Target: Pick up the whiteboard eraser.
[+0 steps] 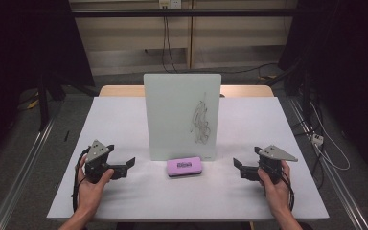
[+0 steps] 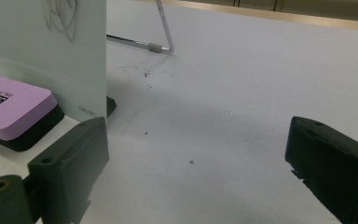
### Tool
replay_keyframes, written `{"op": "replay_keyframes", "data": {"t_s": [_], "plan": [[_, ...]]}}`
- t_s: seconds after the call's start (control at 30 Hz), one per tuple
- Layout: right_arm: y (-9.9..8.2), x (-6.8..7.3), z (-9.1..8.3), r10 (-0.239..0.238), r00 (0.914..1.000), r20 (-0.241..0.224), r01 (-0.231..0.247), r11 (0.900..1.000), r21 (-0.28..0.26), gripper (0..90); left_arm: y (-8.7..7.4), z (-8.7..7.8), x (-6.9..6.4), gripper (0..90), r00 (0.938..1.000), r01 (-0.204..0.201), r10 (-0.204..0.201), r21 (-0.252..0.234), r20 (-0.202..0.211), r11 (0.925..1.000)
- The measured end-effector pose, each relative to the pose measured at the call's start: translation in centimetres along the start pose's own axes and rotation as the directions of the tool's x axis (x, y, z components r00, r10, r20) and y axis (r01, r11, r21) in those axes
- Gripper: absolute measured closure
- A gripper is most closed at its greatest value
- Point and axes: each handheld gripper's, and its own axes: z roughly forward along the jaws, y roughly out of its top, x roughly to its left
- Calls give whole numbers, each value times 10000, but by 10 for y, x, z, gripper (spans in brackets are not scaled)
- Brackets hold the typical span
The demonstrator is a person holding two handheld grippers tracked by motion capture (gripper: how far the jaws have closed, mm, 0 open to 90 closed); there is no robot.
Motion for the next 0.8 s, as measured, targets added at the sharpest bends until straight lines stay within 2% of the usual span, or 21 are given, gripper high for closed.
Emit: {"op": "replay_keyframes", "data": {"t_s": [0.2, 0.37, 0.63, 0.7, 0.77, 0.8], "plan": [[0, 0, 0, 22, 10000, -62, -22, 10000, 14, 55, 0, 2, -1, 55, 10000, 25, -25, 106, 5, 9999], [-1, -2, -1, 75, 9999, -72, -75, 10000, -17, 56, 0, 4, -3, 58, 9998, -167, 162, 342, 151, 9993], [-1, -1, 0, 79, 9998, -206, -78, 10000, 26, 54, 0, 7, -4, 73, 9990, -186, 167, 470, 408, 9987], [-1, -1, 0, 86, 9998, -199, -86, 10000, 28, 49, -1, 8, -5, 77, 9979, -500, 475, 579, 439, 9971], [-1, -1, 0, 82, 9998, -207, -81, 10000, 33, 50, 0, 9, -7, 87, 9968, -527, 493, 550, 627, 9971], [-1, -1, 0, 86, 9997, -212, -85, 10000, 43, 50, 0, 10, -8, 87, 9950, -705, 667, 496, 736, 9963]]}}
